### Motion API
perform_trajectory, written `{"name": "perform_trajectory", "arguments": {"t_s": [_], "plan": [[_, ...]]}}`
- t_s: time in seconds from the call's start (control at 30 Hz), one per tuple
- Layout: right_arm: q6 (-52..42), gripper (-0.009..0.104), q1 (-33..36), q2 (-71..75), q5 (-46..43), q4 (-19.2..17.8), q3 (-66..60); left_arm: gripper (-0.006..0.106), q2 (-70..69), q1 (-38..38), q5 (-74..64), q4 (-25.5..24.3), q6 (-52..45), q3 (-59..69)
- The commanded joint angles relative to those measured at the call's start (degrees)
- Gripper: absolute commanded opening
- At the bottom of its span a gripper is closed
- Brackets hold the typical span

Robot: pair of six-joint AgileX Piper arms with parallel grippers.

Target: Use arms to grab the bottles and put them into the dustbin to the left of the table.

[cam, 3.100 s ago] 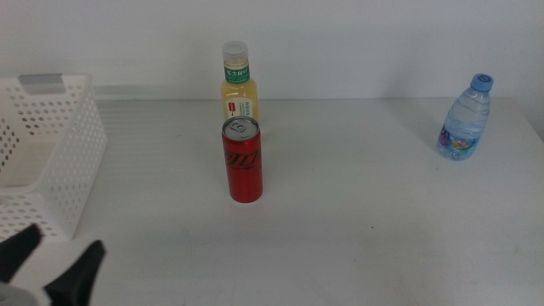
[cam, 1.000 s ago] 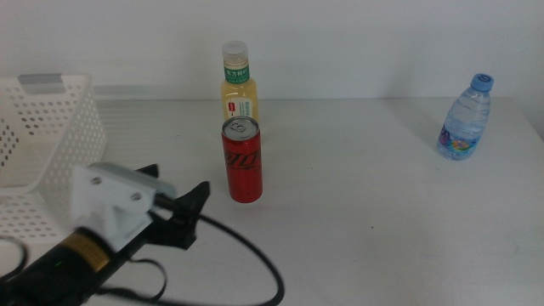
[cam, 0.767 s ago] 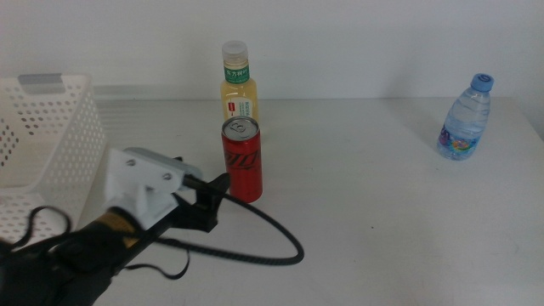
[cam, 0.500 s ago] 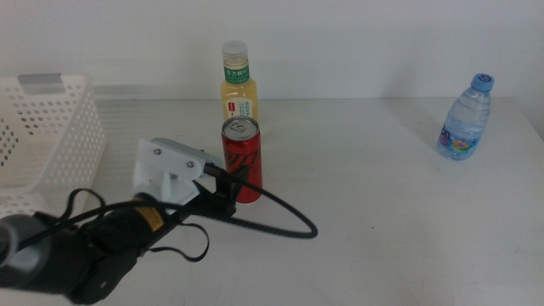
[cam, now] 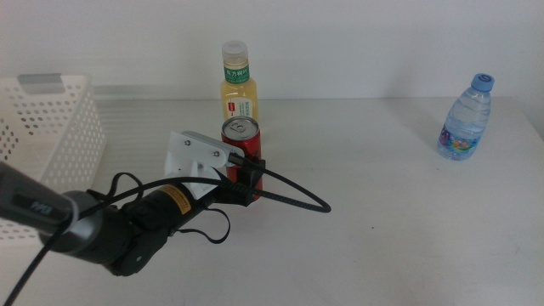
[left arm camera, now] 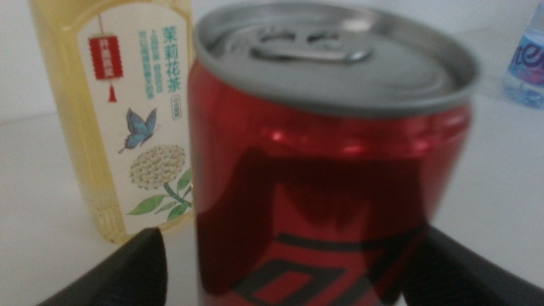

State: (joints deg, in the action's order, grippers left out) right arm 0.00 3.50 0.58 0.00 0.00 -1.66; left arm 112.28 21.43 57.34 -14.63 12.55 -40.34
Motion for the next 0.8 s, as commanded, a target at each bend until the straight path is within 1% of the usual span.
{"name": "perform_trajectory", "arguments": {"t_s": [0.0, 0.6, 0.7, 0.77], "plan": [[-0.70, 0.077, -0.32, 1.52, -4.46, -0.31, 0.49, 0.090, -1.20, 0.03, 4.67, 0.38, 0.83, -2.58], [-0.70, 0.077, -0.32, 1.52, -4.46, -0.31, 0.49, 0.090, 6.02, 0.08, 4.95, -0.67, 2.48, -12.09], [-0.70, 0.077, -0.32, 1.52, -4.46, -0.31, 0.49, 0.086, 6.02, 0.08, 4.90, -0.61, 0.74, -12.24], [-0.70, 0.077, -0.32, 1.52, -4.46, -0.31, 0.49, 0.080, 6.02, 0.08, 4.90, -0.84, -0.66, -12.24]]}}
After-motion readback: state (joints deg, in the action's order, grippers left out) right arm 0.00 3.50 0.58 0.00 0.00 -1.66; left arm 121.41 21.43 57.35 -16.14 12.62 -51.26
